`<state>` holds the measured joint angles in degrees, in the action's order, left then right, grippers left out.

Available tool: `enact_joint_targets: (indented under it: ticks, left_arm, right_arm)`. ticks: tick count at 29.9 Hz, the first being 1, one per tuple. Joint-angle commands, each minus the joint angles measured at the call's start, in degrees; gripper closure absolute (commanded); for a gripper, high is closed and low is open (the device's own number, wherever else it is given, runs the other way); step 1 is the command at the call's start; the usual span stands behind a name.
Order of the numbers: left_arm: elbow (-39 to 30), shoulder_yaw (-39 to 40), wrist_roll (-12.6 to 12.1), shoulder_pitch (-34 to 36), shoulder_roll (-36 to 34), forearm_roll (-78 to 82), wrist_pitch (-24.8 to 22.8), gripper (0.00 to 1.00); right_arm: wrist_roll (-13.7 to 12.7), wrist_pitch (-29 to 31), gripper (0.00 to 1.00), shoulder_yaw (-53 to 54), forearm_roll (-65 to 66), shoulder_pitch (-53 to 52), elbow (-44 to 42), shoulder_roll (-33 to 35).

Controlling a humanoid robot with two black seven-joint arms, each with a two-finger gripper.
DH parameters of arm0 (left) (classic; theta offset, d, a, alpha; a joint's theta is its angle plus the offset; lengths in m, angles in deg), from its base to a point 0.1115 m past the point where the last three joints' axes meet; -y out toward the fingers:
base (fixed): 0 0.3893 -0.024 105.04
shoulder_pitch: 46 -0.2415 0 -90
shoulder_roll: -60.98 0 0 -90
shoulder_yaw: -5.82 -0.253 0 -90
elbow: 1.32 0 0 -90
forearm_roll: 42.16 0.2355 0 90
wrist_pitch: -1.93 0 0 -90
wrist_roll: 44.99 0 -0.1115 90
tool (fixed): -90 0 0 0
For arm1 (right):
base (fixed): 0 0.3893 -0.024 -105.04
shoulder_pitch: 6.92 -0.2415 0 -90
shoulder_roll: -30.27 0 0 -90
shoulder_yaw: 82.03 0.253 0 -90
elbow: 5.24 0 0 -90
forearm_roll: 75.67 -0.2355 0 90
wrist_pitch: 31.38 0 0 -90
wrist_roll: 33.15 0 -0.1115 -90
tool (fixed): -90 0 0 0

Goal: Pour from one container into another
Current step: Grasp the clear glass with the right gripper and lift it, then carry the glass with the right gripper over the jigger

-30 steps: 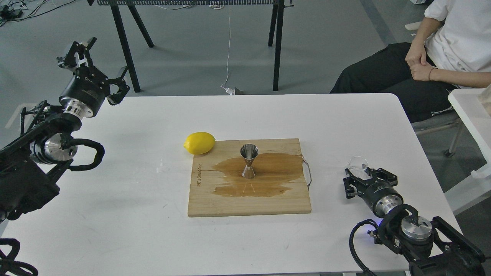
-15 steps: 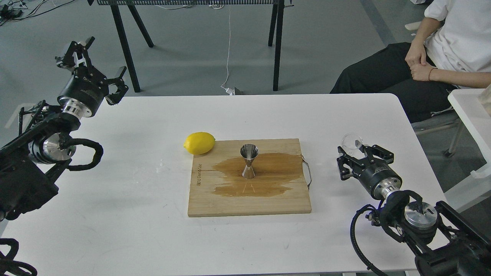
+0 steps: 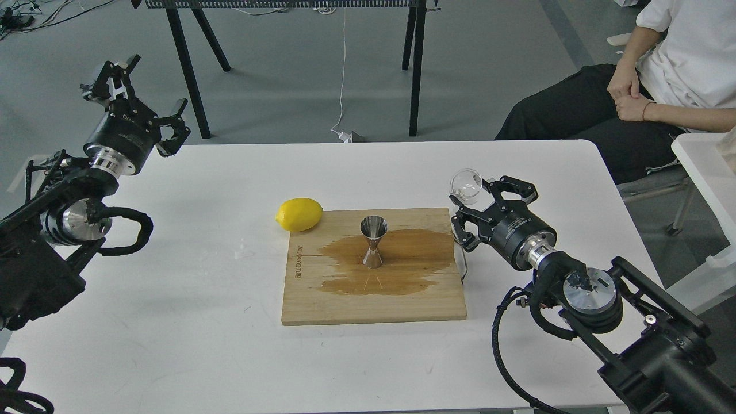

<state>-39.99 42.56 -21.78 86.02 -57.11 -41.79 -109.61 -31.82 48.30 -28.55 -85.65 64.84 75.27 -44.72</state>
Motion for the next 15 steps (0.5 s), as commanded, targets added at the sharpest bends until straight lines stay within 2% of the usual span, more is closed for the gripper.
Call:
enact_joint_targets:
  ticks: [1,15]
  left_arm:
    - [0.09,-0.09,0.0,-0.01,-0.04,0.08,0.09,0.01]
    - [0.27,-0.18,-0.09,-0.18,0.31,0.08,0.79,0.01]
  right_arm:
    - [0.07,-1.72,0.66,-1.8,2.15,-2.41,-0.09,-0.07]
    - [0.34,-6.02,0.66,-9.71,16.99,-6.98,-0.71,-5.52]
